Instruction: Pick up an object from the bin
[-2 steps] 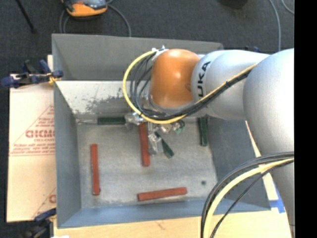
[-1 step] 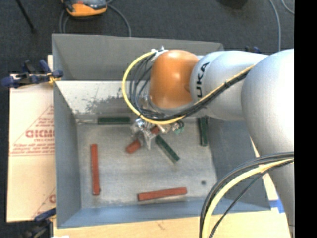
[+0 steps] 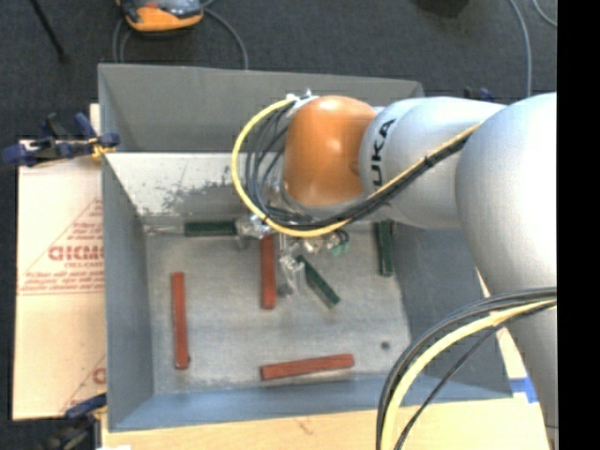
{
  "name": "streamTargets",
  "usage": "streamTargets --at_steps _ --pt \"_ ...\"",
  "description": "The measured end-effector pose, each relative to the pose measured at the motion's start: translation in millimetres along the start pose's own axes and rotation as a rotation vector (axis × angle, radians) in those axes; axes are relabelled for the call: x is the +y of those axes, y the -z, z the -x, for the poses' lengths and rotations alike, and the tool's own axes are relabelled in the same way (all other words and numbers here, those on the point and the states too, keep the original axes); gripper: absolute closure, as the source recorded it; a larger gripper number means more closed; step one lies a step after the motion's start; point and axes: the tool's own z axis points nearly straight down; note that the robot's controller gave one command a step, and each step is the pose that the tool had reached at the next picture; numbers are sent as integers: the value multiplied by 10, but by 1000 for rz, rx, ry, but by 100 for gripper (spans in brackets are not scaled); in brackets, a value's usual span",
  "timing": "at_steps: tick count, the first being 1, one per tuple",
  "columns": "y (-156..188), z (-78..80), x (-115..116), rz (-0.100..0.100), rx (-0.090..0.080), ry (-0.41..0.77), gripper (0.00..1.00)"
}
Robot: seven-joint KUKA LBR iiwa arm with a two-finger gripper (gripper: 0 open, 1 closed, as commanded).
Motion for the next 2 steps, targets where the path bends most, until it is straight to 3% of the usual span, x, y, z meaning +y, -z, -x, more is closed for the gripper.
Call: streamTargets --at_steps 1,2 --pt "-4 -3 2 1 1 -1 100" --pt "-4 -3 2 1 1 -2 100"
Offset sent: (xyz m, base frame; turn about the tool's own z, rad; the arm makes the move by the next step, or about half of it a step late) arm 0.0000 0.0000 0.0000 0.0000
